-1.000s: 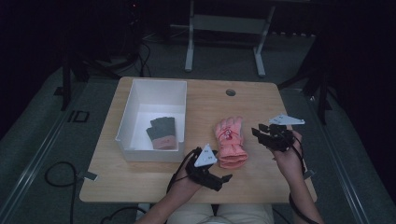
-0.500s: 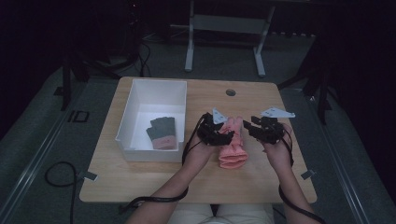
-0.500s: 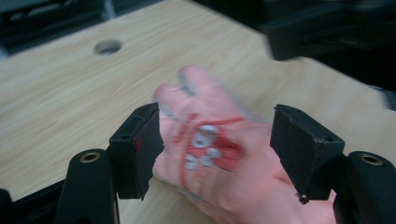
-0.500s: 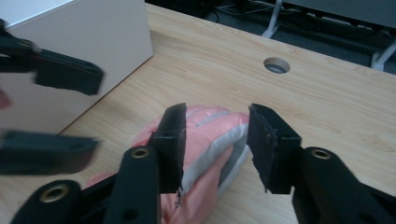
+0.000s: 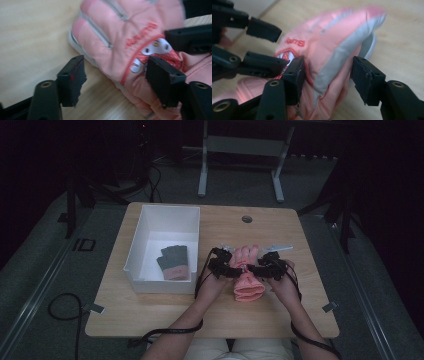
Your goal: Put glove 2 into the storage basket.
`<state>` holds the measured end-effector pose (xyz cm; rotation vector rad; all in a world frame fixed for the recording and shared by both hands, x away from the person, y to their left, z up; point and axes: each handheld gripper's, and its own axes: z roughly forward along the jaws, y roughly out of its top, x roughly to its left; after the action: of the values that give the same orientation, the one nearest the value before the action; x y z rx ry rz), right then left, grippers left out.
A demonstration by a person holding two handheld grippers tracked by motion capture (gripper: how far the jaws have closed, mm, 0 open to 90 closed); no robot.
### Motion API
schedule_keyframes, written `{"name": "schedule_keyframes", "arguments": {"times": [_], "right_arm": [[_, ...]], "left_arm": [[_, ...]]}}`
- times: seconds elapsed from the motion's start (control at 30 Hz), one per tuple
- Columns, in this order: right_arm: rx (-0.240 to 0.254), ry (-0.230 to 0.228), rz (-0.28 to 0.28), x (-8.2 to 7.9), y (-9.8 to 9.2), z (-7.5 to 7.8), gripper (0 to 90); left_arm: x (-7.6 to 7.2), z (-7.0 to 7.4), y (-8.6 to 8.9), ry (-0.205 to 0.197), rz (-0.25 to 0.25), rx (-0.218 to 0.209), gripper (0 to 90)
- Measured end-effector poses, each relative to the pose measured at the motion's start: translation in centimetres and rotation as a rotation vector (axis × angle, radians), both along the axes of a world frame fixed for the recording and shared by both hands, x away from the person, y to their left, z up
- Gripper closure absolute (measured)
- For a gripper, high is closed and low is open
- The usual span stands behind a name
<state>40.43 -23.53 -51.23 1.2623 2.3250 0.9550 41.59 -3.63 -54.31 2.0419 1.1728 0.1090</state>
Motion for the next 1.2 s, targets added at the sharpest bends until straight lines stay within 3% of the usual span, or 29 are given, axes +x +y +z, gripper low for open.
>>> {"name": "schedule_keyframes", "arguments": {"times": [0.1,0.13,0.17,0.2,0.27,0.37,0.53,0.57,0.6,0.63,0.73,0.77,0.83,1.2], "right_arm": [[-0.005,0.038,0.005,0.3,-0.2,-0.8,43.8],[0.009,0.06,0.005,0.4,-0.4,-1.1,43.8],[0.066,0.107,-0.001,0.8,-0.8,-1.6,51.2],[0.074,0.111,0.002,0.8,-0.8,-1.7,54.2],[0.067,0.1,0.007,0.7,-0.6,-1.7,61.0],[0.044,0.073,-0.004,0.4,-0.1,-1.5,66.6],[0.068,0.057,-0.018,0.0,-0.4,-1.0,68.2],[0.077,0.04,-0.027,-0.3,-0.6,-0.3,68.4],[0.077,0.04,-0.027,-0.3,-0.6,-0.3,68.4],[0.094,0.022,-0.034,-0.6,-0.9,0.7,68.4],[0.099,0.002,-0.036,-0.9,-1.0,1.3,68.4],[0.11,-0.013,-0.04,-1.1,-1.2,2.1,68.4],[0.125,-0.054,-0.052,-1.7,-1.2,4.1,68.5],[0.183,-0.128,-0.053,-2.6,0.5,9.8,68.4]], "left_arm": [[0.3,-0.7,-0.2,0.034,-0.001,-0.021,30.9],[0.7,-1.0,-0.2,0.068,-0.015,-0.061,30.9],[0.8,-1.1,-0.3,0.082,-0.025,-0.083,40.7],[0.9,-1.1,-0.4,0.086,-0.033,-0.085,44.7],[1.0,-0.8,-0.5,0.093,-0.057,-0.083,53.7],[0.7,-0.1,-0.8,0.064,-0.066,-0.057,70.7],[0.4,0.7,-1.0,0.05,-0.071,-0.073,78.1],[0.1,1.6,-1.1,0.029,-0.072,-0.088,78.7],[0.1,1.6,-1.1,0.029,-0.072,-0.088,78.9],[-0.3,2.9,-1.2,-0.002,-0.076,-0.088,79.1],[-0.4,3.9,-1.3,-0.024,-0.082,-0.08,79.2],[-0.7,5.5,-1.3,-0.055,-0.09,-0.071,79.2],[-0.9,7.0,-1.3,-0.076,-0.097,-0.061,79.2],[-1.4,13.5,1.0,-0.133,-0.101,-0.037,79.5]]}}
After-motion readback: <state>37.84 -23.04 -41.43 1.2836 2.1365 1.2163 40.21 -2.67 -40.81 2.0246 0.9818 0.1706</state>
